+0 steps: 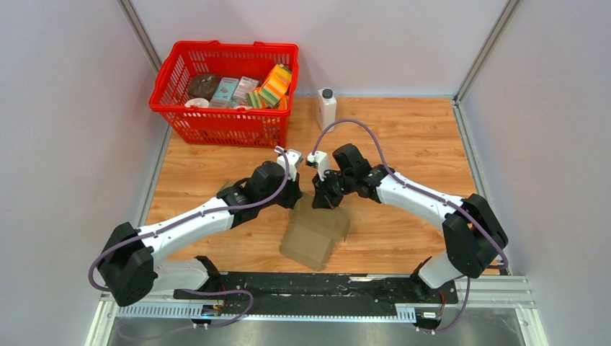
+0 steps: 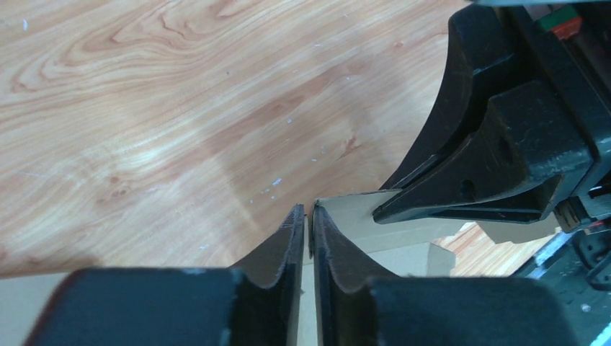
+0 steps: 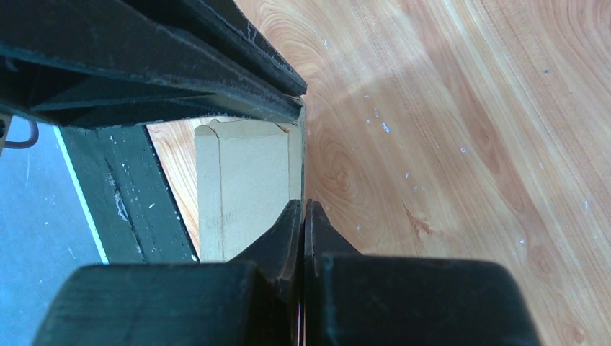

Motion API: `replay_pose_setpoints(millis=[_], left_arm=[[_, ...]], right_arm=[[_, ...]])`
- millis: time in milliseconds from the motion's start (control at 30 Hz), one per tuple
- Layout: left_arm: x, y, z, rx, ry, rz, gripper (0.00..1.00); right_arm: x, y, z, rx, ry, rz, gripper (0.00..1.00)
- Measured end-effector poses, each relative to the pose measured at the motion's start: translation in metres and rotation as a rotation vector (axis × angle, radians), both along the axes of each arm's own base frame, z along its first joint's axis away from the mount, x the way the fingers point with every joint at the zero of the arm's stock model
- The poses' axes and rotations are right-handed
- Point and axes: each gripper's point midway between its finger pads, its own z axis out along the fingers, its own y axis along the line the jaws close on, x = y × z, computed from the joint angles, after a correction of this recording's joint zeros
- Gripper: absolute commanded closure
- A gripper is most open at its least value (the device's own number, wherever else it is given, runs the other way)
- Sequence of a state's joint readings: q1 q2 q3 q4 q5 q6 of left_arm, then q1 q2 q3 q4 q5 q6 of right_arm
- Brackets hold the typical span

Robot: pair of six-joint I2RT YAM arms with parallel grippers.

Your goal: Fold the paper box

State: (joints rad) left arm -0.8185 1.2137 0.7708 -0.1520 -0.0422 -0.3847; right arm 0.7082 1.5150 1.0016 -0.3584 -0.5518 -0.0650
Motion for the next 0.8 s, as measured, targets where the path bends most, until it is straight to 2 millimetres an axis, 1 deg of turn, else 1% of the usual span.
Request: replay_pose_setpoints(millis=[33,67,100,167,200,233,267,333,400,433,533,633,700,733,800], left_arm=[[0.0,0.0,0.0,0.001,0.0,0.0,0.92],[0.001,0.0,0.0,0.003,-0.002,-0.001,0.93],[0.001,0.0,-0.001,0.007,-0.004,-0.001,0.94],[0.004,0.0,-0.001,0.012,-0.01,0.005,1.0],[0.005,0.0,-0.001,0.013,-0.015,0.011,1.0],[0.007,0.001,-0.001,0.012,-0.025,0.021,1.0],[0.009,0.002,-0.001,0.01,-0.034,0.034,1.0],[0.011,0.003,-0.004,0.012,-0.05,0.057,1.0],[0.013,0.006,-0.009,0.02,-0.068,0.093,1.0],[0.012,0.006,-0.011,0.02,-0.075,0.105,1.0],[0.007,0.006,-0.017,0.016,-0.102,0.146,1.0],[0.006,0.007,-0.017,0.005,-0.127,0.199,1.0],[0.006,0.009,-0.013,-0.011,-0.147,0.238,1.0],[0.006,0.01,-0.011,-0.022,-0.155,0.257,1.0],[0.006,0.012,-0.007,-0.045,-0.175,0.296,1.0]], right_arm=[[0.0,0.0,0.0,0.0,0.0,0.0,0.98],[0.0,0.0,0.0,0.0,0.0,0.0,0.94],[0.0,0.0,0.0,-0.001,-0.001,-0.002,0.71],[0.003,-0.002,-0.002,-0.014,0.005,-0.035,0.58],[0.005,-0.003,-0.002,-0.025,0.017,-0.069,0.39],[0.01,-0.008,-0.004,-0.057,0.028,-0.124,0.33],[0.016,-0.013,-0.002,-0.098,0.039,-0.197,0.3],[0.027,-0.019,0.009,-0.131,0.089,-0.35,0.26],[0.036,-0.022,0.028,-0.11,0.136,-0.481,0.22],[0.036,-0.023,0.038,-0.085,0.162,-0.541,0.21],[0.03,-0.028,0.072,0.022,0.247,-0.703,0.2],[0.017,-0.026,0.109,0.187,0.37,-0.845,0.22],[0.009,-0.021,0.119,0.271,0.478,-0.913,0.28],[0.005,-0.018,0.118,0.306,0.545,-0.95,0.3],[0.0,-0.012,0.103,0.337,0.672,-1.024,0.33]])
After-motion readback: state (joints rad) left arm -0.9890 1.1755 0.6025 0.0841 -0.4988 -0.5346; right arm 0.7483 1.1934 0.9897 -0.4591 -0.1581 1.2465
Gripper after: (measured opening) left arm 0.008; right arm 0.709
